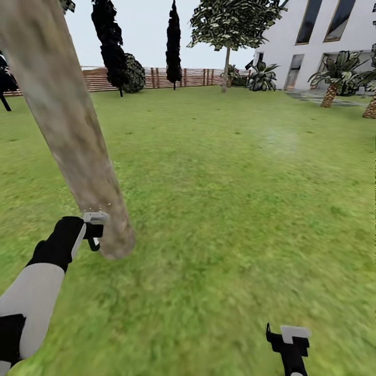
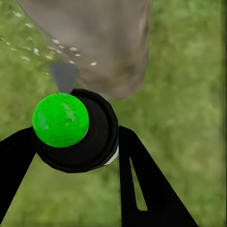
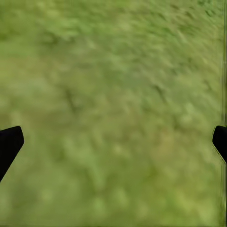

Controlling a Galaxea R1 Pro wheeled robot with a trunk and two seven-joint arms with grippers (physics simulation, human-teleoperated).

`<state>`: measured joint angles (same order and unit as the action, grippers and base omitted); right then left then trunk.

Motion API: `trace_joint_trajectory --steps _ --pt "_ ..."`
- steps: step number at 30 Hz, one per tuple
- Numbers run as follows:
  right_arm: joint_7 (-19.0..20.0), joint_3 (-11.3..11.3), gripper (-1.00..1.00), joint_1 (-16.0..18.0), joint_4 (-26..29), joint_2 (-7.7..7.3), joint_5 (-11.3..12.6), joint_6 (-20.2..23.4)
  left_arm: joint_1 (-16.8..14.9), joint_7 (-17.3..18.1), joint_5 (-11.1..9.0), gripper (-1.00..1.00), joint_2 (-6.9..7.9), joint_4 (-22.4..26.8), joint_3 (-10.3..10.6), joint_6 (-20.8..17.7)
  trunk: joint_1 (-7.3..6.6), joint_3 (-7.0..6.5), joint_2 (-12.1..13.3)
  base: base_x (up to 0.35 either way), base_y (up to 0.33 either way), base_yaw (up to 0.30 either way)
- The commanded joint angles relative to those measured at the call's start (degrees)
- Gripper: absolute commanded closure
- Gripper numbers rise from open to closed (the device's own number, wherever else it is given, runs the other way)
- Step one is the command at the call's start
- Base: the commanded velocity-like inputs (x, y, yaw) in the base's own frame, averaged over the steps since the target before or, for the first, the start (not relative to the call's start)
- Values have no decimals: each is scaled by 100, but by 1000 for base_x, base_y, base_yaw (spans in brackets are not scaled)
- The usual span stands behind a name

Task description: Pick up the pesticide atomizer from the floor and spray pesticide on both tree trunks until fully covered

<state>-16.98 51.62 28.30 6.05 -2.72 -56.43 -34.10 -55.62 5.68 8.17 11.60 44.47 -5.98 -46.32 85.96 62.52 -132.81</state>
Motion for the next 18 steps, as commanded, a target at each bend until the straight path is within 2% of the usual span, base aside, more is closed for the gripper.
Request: trace_joint_trajectory --steps 1,9,14,18 --pt "-1 0 -100 0 1 0 0 0 4 -9 6 100 0 0 0 0 0 0 0 0 -274 0" --pt "-6 -1 -100 0 1 0 0 4 -3 -20 27 100 25 8 -4 1 0 0 0 27 -268 2" --pt "-7 -3 -100 0 1 0 1 9 101 -39 35 100 129 -29 -57 43 0 0 0 232 -181 221" --pt "-7 -3 -100 0 1 0 0 9 393 -49 33 100 183 -93 -69 92 0 0 0 232 -182 244"
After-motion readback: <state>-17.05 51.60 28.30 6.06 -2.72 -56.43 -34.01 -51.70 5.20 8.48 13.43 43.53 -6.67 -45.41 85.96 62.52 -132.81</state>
